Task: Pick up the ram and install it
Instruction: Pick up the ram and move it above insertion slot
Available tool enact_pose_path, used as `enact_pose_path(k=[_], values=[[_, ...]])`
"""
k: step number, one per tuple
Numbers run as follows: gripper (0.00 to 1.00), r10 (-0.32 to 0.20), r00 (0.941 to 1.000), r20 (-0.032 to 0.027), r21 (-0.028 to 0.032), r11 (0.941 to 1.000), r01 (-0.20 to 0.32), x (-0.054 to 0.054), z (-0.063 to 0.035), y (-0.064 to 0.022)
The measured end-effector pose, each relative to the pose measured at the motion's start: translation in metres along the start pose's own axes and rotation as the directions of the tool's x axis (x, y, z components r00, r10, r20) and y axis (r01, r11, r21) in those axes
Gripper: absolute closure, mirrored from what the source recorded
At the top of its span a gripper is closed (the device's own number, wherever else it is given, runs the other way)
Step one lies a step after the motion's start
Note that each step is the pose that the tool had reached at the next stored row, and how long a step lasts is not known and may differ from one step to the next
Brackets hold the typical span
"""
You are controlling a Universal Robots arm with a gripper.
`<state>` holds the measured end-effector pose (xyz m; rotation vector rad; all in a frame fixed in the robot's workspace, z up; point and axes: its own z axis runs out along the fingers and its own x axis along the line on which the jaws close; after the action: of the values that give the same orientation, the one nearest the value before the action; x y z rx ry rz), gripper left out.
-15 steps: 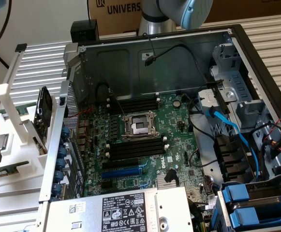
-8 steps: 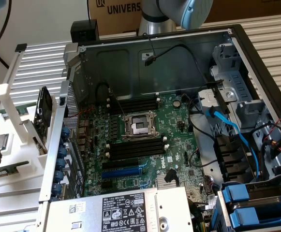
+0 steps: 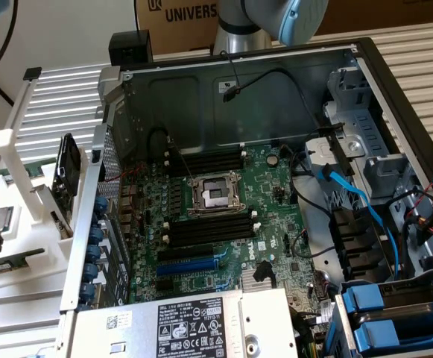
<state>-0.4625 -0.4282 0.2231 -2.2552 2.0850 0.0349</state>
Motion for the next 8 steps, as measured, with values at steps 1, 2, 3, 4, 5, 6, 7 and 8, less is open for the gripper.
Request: enact_pose_path(k=[1,2,3,4,5,6,7,8], values=[[0.82,0.000,1.0000,0.0000,0.0000,1.0000,0.000,0.0000,0.0000,0.0000],[0.82,0.000,1.0000,0.0000,0.0000,1.0000,0.000,0.0000,0.0000,0.0000],[0.82,0.000,1.0000,0.0000,0.0000,1.0000,0.000,0.0000,0.0000,0.0000],[0.82,0.000,1.0000,0.0000,0.0000,1.0000,0.000,0.0000,0.0000,0.0000],[0.82,0.000,1.0000,0.0000,0.0001,1.0000,0.000,0.0000,0.0000,0.0000],[0.80,0.000,1.0000,0.0000,0.0000,1.0000,0.000,0.0000,0.0000,0.0000],[0.80,0.000,1.0000,0.0000,0.0000,1.0000,0.000,0.0000,0.0000,0.0000],[0.74,0.000,1.0000,0.0000,0.0000,1.0000,0.000,0.0000,0.0000,0.0000]])
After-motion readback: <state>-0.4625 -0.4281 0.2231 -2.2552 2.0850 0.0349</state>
